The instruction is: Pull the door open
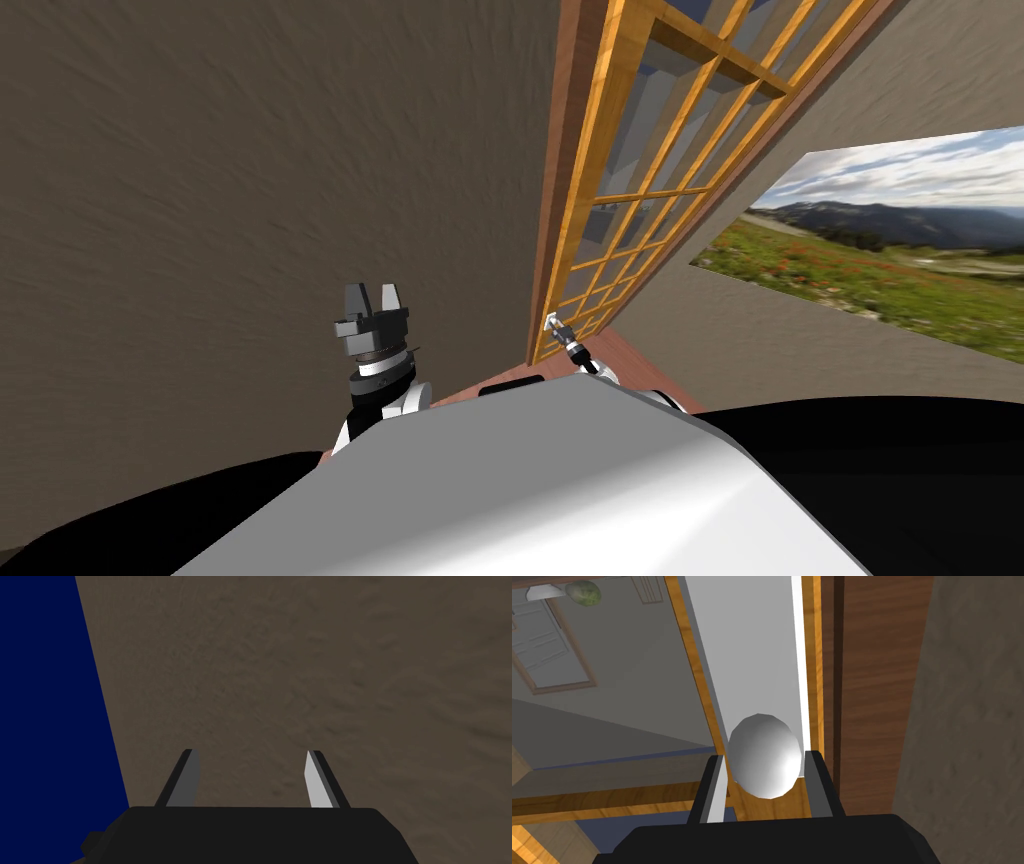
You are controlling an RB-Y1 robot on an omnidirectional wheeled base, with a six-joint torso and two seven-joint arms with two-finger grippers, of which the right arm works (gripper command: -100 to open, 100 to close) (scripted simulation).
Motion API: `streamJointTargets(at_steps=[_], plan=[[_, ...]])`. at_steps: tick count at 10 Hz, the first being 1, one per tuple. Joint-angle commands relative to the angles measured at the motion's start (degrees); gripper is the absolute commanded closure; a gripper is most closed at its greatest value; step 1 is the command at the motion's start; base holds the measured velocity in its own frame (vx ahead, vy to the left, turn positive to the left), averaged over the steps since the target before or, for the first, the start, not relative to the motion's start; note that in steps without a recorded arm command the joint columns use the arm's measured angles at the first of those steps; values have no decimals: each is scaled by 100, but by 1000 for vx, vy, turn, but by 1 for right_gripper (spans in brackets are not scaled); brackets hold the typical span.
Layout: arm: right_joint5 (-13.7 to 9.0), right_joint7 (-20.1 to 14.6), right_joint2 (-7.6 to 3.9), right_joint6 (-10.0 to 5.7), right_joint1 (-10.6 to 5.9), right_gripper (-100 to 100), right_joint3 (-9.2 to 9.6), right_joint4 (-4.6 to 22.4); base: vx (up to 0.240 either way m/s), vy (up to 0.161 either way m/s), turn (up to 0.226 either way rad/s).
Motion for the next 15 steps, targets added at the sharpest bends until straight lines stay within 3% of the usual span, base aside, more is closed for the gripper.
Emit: streamJointTargets(at_steps=[1, 15], plan=[[-56, -168, 27, -11, 10, 100, 25, 56, -123, -22, 65], [-807, -2074, -20, 126, 86, 100, 117, -37, -75, -27, 95]])
